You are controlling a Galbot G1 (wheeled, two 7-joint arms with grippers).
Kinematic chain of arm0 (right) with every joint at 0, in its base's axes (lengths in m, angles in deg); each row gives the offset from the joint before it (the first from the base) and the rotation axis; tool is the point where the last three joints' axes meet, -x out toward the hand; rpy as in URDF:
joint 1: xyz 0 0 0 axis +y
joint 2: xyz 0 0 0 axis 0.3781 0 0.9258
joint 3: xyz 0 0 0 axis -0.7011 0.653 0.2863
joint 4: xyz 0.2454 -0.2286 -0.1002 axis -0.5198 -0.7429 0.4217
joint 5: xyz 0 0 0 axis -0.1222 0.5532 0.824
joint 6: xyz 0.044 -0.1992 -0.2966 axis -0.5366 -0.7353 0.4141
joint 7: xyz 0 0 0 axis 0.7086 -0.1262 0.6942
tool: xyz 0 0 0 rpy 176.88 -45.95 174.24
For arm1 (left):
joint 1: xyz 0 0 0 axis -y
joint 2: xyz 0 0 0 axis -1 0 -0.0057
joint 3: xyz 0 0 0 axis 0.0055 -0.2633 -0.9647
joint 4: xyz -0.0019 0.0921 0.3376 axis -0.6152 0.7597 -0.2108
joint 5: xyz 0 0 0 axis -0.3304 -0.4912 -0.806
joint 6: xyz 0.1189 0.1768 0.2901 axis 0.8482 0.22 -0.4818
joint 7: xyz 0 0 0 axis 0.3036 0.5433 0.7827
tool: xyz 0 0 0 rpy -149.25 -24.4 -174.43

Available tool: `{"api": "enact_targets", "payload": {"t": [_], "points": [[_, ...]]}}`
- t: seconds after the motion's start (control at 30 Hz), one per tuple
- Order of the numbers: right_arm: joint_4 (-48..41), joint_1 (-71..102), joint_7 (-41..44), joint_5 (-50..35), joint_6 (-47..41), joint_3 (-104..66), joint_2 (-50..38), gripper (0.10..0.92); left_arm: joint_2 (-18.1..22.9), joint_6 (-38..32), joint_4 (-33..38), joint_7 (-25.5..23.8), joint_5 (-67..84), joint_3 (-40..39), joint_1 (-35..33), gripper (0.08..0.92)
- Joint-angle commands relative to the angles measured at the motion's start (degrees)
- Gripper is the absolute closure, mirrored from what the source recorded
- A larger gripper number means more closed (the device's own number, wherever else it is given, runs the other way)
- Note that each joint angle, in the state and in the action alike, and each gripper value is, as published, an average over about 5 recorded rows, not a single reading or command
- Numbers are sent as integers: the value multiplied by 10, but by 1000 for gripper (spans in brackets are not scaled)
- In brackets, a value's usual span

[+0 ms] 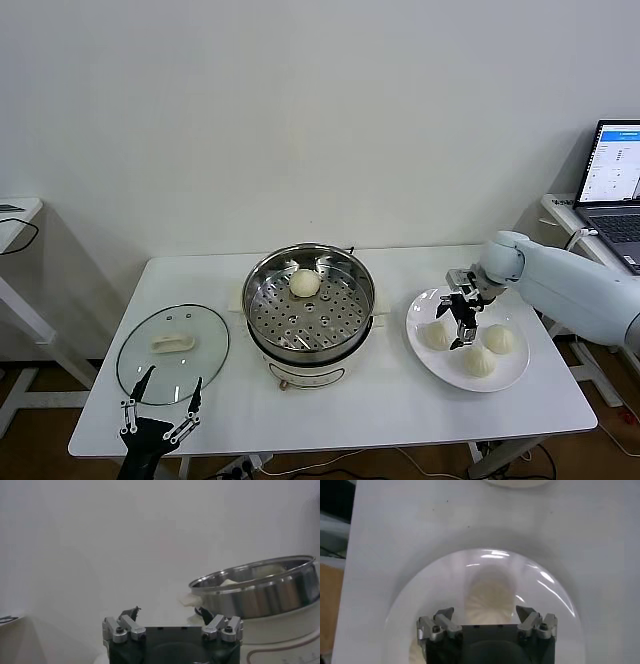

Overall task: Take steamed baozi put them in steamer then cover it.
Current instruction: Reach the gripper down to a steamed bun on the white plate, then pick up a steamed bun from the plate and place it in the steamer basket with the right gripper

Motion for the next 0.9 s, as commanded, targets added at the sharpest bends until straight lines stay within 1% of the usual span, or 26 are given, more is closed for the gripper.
{"api": "enact_targets", "payload": {"t": [0.03,0.17,0.23,0.43,0.57,0.63,0.73,0.9], "points": [[-17,26,-26,8,-5,-12,9,203,0,-2,0,1,1,4,-1,177],[-20,30,-28,12,-4,-14,13,205,1,-2,1,1,1,5,-1,177],[-20,32,-29,14,-4,-15,15,223,2,-3,0,1,1,6,-1,177],[-14,24,-32,20,-2,-16,13,343,2,-4,-1,1,1,5,-1,177],[-1,-1,-21,27,3,-21,7,382,1,-3,0,1,1,3,1,177],[5,-25,1,41,13,-39,6,388,0,-3,0,1,1,3,1,177],[14,-79,57,57,32,-62,14,394,-3,-2,1,1,2,2,2,177],[40,-220,153,8,40,-23,64,394,-7,-1,1,2,2,1,4,177]]}}
